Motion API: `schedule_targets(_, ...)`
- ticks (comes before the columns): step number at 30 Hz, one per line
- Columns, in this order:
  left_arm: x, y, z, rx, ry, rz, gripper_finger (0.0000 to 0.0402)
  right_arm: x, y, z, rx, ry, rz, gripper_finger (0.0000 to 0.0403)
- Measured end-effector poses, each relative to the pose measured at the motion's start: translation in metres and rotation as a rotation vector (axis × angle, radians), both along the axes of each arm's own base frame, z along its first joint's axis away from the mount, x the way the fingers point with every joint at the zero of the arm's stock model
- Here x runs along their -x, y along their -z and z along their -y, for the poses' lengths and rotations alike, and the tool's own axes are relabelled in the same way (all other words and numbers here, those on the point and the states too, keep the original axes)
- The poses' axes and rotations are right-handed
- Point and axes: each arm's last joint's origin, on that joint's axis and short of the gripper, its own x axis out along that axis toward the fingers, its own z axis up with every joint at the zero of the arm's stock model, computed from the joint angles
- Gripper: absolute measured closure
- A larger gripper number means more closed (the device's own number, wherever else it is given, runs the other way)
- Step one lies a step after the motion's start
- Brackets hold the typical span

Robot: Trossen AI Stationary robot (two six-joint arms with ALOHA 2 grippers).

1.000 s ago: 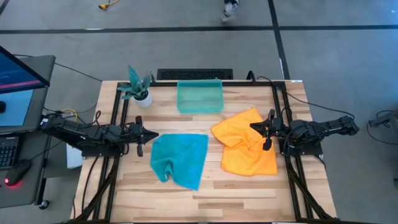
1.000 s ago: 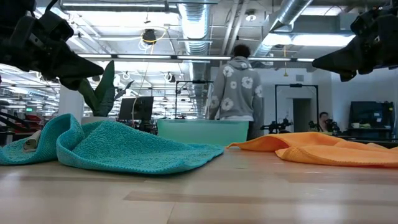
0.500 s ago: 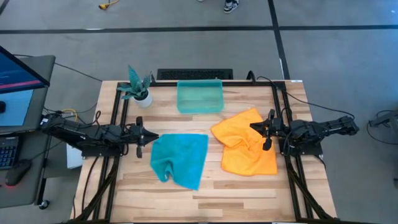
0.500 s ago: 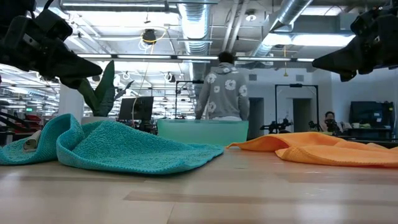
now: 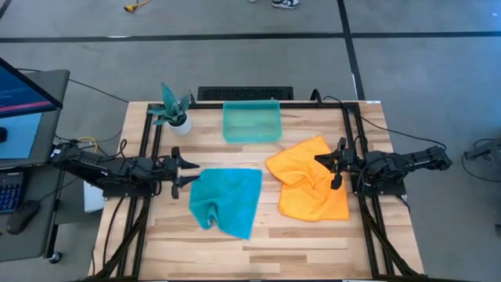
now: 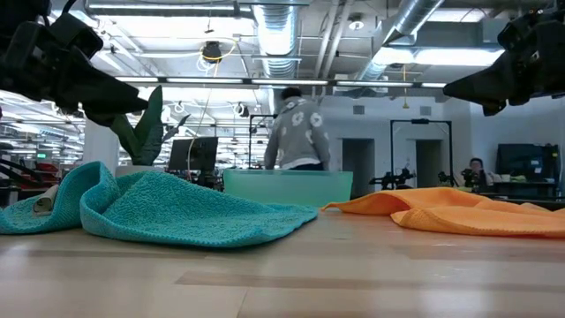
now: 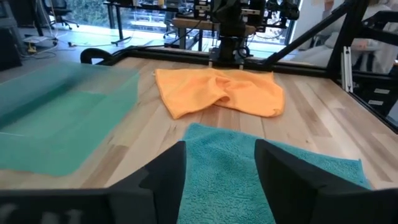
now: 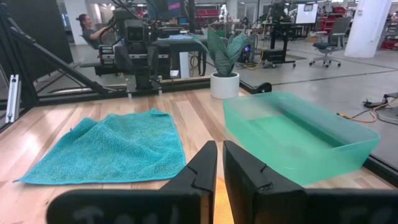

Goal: Roll microfiber towels into tight, uniform cylinder then place into a basket
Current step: Roll the blue microfiber cloth

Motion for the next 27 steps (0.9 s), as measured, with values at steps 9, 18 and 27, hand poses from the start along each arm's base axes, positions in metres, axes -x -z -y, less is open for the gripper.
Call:
schedule_targets(9,-0.001,-0.026,0.004,0.040,0.117,0.184,0.0212,0.000,0.000,0.000,0.000,0.000,-0.001,0.0351)
schedule_targets(18,-0.005,-0.041,0.016,0.030,0.250,0.173,0.0212,0.000,0.000,0.000,0.000,0.000,-0.001,0.0351)
schedule_targets(27,-0.033,-0.062,0.044,-0.115,0.277,0.074,0.0212,0.000,0.000,0.000,0.000,0.000,0.000,0.0351)
